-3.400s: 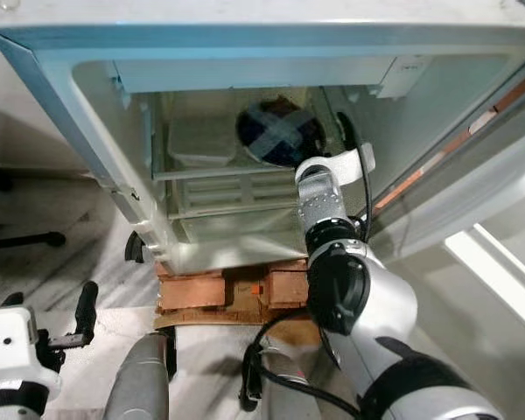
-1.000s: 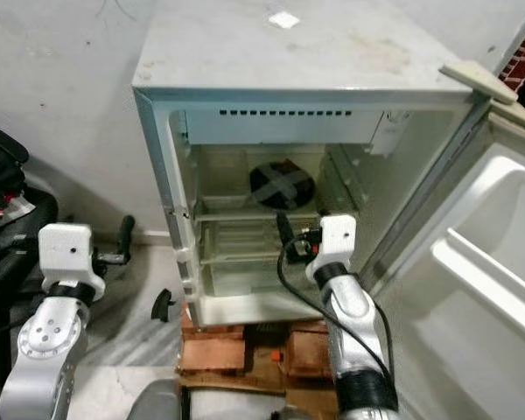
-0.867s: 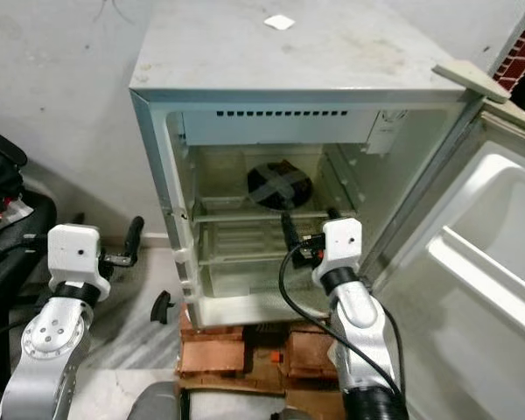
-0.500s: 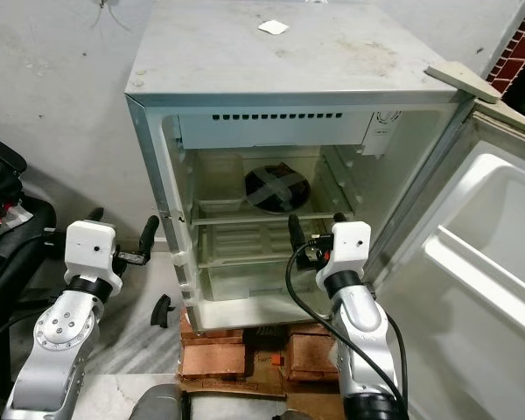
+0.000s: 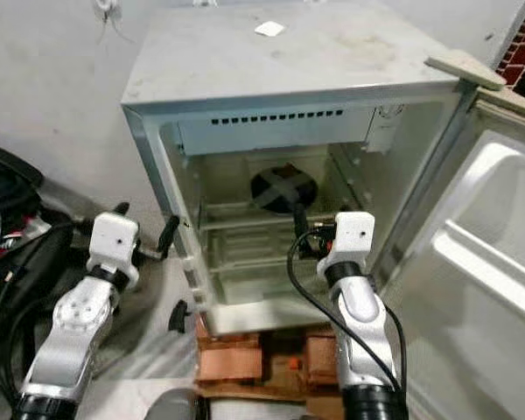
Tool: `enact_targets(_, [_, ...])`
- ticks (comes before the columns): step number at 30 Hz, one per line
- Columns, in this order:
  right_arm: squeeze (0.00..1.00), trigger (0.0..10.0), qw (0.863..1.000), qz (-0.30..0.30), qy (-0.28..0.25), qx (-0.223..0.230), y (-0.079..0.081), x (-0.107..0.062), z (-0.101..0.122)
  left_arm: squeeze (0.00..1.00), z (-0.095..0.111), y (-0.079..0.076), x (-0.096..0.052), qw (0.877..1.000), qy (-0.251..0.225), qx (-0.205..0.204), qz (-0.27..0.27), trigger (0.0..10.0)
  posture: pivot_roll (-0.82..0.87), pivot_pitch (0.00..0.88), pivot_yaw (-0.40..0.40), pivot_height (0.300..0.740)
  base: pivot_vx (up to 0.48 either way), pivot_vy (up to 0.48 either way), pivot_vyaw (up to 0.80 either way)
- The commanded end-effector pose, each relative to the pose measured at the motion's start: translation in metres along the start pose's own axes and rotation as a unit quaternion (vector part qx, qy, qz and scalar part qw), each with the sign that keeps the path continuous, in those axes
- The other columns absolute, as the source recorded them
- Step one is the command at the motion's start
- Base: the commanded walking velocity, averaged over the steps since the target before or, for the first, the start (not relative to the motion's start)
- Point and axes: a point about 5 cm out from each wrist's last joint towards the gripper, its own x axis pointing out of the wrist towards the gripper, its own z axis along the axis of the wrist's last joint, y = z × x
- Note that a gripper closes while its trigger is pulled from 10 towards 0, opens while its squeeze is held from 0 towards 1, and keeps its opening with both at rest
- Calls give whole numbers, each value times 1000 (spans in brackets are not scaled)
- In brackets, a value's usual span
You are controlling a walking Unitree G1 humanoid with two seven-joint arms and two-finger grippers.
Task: Restocking fridge
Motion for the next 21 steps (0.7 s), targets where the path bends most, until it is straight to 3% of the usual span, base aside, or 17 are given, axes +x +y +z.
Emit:
enact_targets(1, [0, 10000, 1000, -6, 5, -5, -1, 0, -2, 0, -1, -1, 3, 1000, -1, 7, -9, 10000, 33, 0, 73, 740, -247, 0, 0])
enact_targets(10, [0, 10000, 1000, 9, 16, -10, 0, 8, -2, 0, -3, 3, 3, 1000, 1, 3, 9, 10000, 50, 0, 50, 740, -269, 0, 0])
enact_targets(21, [0, 10000, 1000, -1, 9, -18, -4, 3, 3, 0, -7, 7, -4, 1000, 8, -1, 30, 10000, 51, 0, 25, 740, -268, 0, 0])
